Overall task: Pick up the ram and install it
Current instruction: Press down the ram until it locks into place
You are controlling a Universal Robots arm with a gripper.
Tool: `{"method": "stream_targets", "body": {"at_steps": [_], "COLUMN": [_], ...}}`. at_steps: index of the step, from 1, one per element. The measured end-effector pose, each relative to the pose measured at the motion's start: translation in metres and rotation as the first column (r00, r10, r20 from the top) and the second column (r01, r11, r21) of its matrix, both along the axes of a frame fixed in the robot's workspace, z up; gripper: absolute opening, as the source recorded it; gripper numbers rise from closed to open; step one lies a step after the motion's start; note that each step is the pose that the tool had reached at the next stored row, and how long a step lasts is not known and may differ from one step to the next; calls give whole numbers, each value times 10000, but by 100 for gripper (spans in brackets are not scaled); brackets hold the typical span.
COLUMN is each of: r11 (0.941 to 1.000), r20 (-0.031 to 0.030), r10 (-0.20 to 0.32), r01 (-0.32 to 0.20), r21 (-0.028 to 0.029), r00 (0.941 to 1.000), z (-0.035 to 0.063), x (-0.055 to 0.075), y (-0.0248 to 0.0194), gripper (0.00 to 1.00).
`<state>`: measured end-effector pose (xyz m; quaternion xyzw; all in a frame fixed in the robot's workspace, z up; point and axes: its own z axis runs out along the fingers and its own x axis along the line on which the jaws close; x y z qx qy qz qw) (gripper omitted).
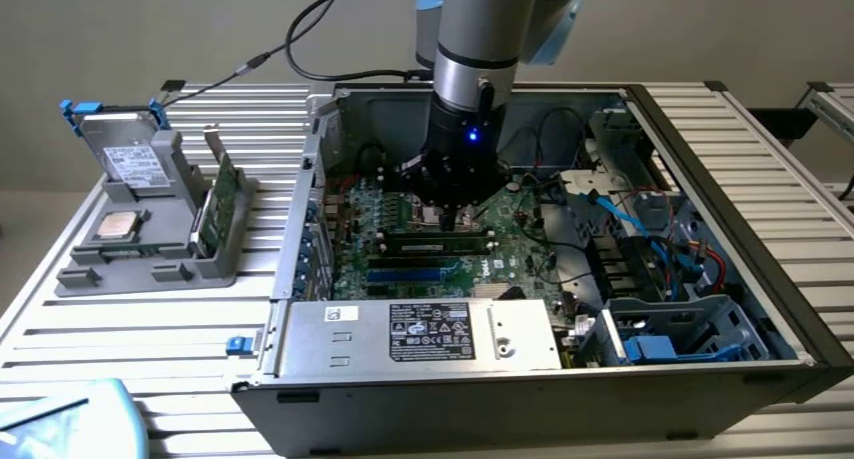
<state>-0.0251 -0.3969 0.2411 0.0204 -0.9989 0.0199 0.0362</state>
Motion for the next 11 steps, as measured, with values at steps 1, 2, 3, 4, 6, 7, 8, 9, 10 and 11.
{"method": "stream_targets", "body": {"at_steps": [1,2,3,4,6,7,8,9,10,11], "r11": [10000,10000,10000,10000,10000,10000,10000,10000,10000,10000], "r20": [0,0,0,0,-1,0,0,0,0,0], "r10": [0,0,0,-1,-1,-1,-2,-1,0,1], "r01": [0,0,0,1,1,1,2,1,0,-1], "r21": [0,-1,0,0,-1,0,1,0,0,-1], "r00": [10000,10000,10000,10000,10000,10000,10000,10000,10000,10000], "z": [0,0,0,0,11,18,25,35,44,54], "x": [0,0,0,-1,-5,-9,-14,-19,-23,-26], "y": [0,0,0,0,-7,-12,-17,-25,-35,-51], "gripper": [11,11,11,11,11,11,11,11,11,11]}}
